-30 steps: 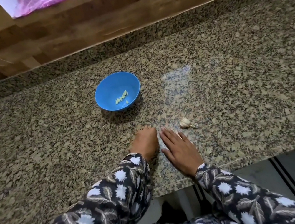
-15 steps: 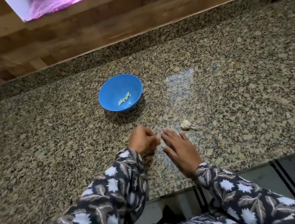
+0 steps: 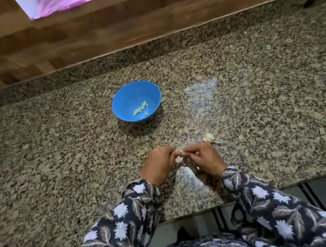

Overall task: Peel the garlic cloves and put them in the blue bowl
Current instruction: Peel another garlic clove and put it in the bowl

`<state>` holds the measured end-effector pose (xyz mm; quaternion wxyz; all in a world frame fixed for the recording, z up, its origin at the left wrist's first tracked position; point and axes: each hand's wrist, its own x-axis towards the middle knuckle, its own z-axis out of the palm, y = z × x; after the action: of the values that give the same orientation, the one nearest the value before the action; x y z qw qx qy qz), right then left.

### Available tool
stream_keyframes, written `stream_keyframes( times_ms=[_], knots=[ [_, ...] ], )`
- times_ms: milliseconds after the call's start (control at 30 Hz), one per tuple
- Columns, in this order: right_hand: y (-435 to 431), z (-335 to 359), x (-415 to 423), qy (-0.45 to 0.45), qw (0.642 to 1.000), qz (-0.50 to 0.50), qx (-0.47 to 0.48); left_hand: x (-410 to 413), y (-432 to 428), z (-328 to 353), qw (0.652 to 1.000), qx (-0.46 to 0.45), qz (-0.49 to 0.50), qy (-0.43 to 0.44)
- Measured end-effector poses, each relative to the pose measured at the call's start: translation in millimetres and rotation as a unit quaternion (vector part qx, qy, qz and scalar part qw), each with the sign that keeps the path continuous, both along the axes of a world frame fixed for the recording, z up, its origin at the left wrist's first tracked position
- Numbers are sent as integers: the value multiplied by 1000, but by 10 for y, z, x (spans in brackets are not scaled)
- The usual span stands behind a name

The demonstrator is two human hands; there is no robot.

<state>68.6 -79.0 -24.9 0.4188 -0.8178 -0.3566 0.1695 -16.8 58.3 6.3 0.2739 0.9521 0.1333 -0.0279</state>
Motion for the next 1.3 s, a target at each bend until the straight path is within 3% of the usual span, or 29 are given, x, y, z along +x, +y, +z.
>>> stream_keyframes(
  times_ms=[33, 67, 100, 167, 200, 233, 267, 300, 333, 400, 467, 533, 600, 667, 733, 767, 867, 1200, 1300],
  knots=[
    [-1, 14, 11, -39, 999, 11, 4, -3, -9, -3, 1000, -12, -5, 12],
    [0, 19, 23, -75, 997, 24, 7, -5, -11, -15, 996, -87, 16, 26],
    [2, 23, 31, -104, 994, 33, 11, -3, 7, -18, 974, -216, 62, 42],
    [12, 32, 58, -154, 987, 42, 14, 7, 51, -4, 865, -471, 156, 74],
    [20, 33, 69, -176, 983, 51, 12, 5, 80, -13, 812, -547, 181, 89],
    [32, 25, 77, -190, 980, 63, 4, -4, 102, -34, 779, -588, 192, 100],
    [50, 37, 79, -190, 979, 72, -8, -10, 106, -55, 771, -599, 192, 102],
    [72, 51, 79, -162, 984, 75, -25, -21, 99, -72, 799, -567, 177, 91],
    [90, 68, 80, -88, 993, 73, -35, -30, 92, -85, 858, -486, 153, 70],
    [104, 144, 79, 171, 984, 55, 10, -49, 91, -97, 964, -257, 67, 11],
    [111, 195, 53, 368, 927, 20, 73, -39, 77, -60, 989, -144, -1, -22],
    [116, 187, 29, 420, 903, -10, 91, -30, 89, -25, 990, -138, -11, -39],
    [133, 157, 18, 364, 929, -17, 69, -23, 119, -25, 990, -141, -6, -22],
    [132, 97, 41, 207, 978, 5, -10, -28, 147, -58, 991, -132, -8, 9],
    [124, 53, 43, 74, 993, 35, -88, -35, 161, -78, 992, -122, -15, 35],
    [112, 47, 44, 52, 993, 40, -98, -35, 165, -79, 992, -118, -21, 45],
    [77, 76, 30, 23, 992, 49, -117, -21, 154, -55, 995, -76, -43, 51],
    [75, 86, 61, -31, 989, 15, -144, 1, 145, -63, 993, -118, -5, 5],
    [11, 44, 67, -47, 980, 7, -192, -21, 131, -69, 989, -139, 37, -23]
  ],
)
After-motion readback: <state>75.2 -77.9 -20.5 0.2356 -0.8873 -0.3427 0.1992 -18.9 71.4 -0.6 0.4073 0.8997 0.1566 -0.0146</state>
